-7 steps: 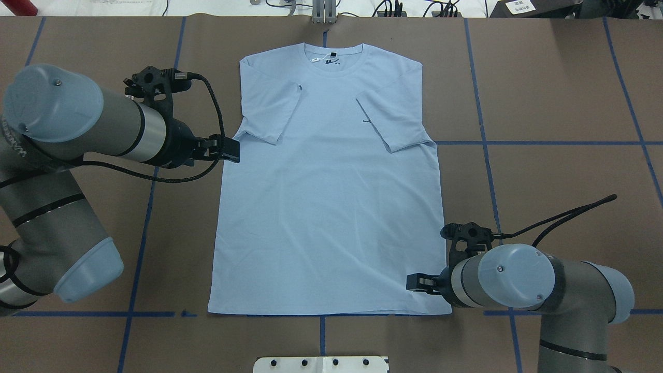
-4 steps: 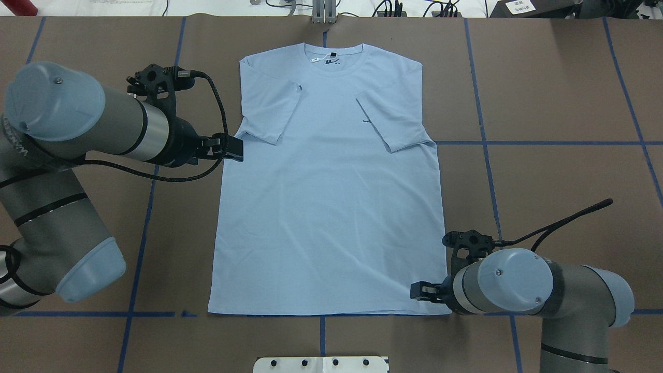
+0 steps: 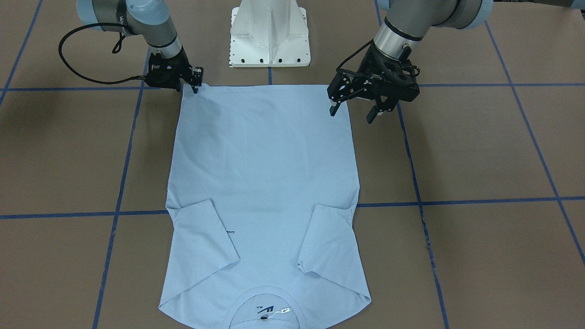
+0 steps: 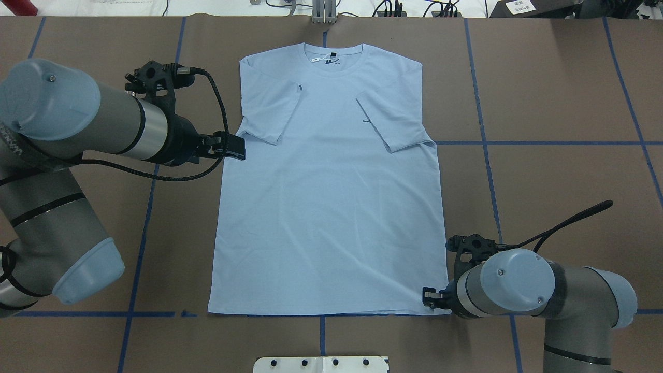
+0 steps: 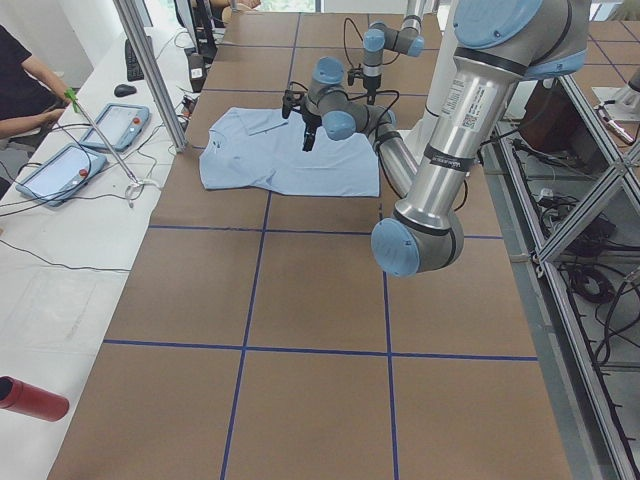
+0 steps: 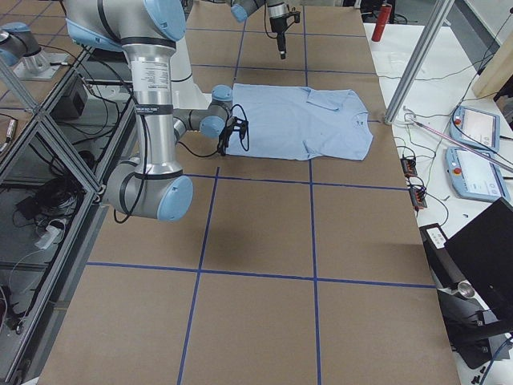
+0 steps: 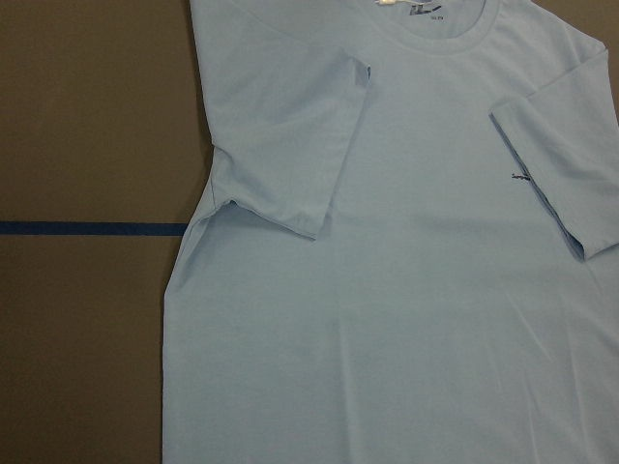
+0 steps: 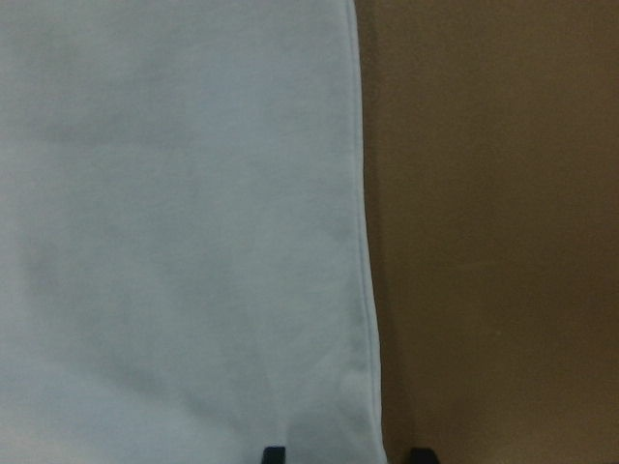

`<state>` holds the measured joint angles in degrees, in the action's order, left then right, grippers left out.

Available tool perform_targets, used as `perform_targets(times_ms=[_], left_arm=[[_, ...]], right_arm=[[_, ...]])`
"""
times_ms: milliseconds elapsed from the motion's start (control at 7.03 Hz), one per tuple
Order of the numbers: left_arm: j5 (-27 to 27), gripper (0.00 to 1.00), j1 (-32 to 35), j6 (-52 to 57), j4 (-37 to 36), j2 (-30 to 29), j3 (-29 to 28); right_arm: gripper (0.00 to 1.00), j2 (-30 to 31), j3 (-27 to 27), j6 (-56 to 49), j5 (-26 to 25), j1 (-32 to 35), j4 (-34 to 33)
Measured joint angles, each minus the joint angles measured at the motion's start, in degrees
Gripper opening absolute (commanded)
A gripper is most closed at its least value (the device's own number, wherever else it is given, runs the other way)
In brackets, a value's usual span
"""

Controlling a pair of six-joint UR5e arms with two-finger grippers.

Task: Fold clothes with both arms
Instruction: 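Move both grippers to the shirt's hem corners nearest the robot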

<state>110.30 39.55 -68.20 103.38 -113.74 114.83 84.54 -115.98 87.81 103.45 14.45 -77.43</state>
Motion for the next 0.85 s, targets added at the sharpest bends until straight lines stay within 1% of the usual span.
perform_targets(times_ms=[569,711,853], left_arm=[[0.0,1.0,-0.07,-0.08,0.05,0.11,-0.1],[-0.02,1.0,-0.96,-0.45,-0.13,0.76,0.01],[-0.32,1.0,-3.81,-2.61,-0.36,2.35,0.18]], right_arm=[[0.0,-0.22,-0.99,1.63,-0.44,0.14,0.08],[0.0,-0.17,-2.39,2.35,-0.52,0.28,0.11],[0.0,-0.02,-4.8,2.65,-0.48,0.76,0.14]])
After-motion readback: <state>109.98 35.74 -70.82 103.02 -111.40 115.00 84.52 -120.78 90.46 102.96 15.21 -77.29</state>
